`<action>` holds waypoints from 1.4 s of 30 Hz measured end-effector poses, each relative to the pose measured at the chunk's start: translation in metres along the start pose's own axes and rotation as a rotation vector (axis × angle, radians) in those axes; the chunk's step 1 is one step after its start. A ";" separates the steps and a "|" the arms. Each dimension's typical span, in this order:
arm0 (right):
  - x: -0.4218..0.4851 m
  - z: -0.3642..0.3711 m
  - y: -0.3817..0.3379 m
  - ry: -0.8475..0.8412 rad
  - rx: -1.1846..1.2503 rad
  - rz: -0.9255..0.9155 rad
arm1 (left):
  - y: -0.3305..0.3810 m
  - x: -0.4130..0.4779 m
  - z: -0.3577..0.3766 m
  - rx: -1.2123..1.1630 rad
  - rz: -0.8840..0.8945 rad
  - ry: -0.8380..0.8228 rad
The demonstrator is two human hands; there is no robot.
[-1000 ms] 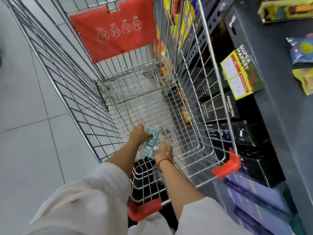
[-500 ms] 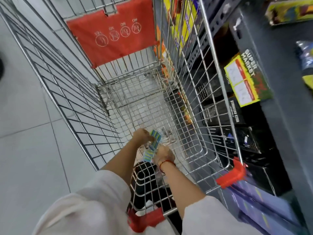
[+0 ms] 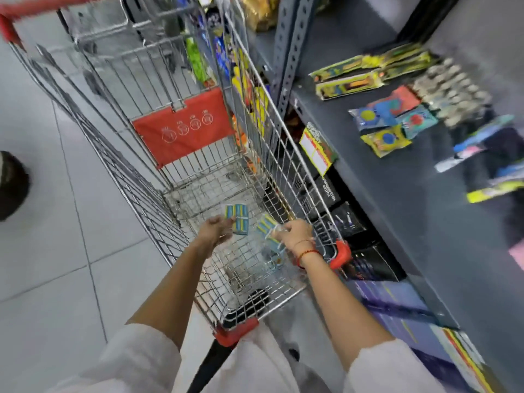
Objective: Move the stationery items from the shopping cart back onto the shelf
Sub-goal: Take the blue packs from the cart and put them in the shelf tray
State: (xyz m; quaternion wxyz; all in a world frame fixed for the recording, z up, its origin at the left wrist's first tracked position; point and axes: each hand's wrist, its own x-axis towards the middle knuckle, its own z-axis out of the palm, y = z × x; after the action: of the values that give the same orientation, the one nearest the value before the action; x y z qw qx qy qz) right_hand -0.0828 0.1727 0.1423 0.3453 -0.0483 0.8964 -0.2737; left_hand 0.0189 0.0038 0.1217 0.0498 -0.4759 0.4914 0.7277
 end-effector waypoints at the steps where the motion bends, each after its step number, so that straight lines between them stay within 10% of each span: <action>1: -0.009 -0.011 0.000 0.054 0.033 -0.049 | 0.006 -0.011 0.003 -0.009 0.037 -0.019; 15: -0.152 -0.173 0.084 0.772 0.630 -0.237 | 0.066 -0.147 0.184 0.191 0.337 -0.484; 32: -0.294 -0.281 0.239 1.400 0.982 0.226 | -0.003 -0.266 0.422 0.509 0.324 -0.926; 42: -0.297 -0.278 0.286 1.390 0.775 0.616 | -0.057 -0.293 0.482 0.806 0.563 -0.864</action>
State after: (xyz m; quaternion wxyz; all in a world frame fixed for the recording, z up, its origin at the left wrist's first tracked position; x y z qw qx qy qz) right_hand -0.0080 0.6232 0.3388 -0.2320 0.4983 0.7207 -0.4225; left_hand -0.1014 0.5161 0.3315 0.2249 0.0624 0.7673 0.5973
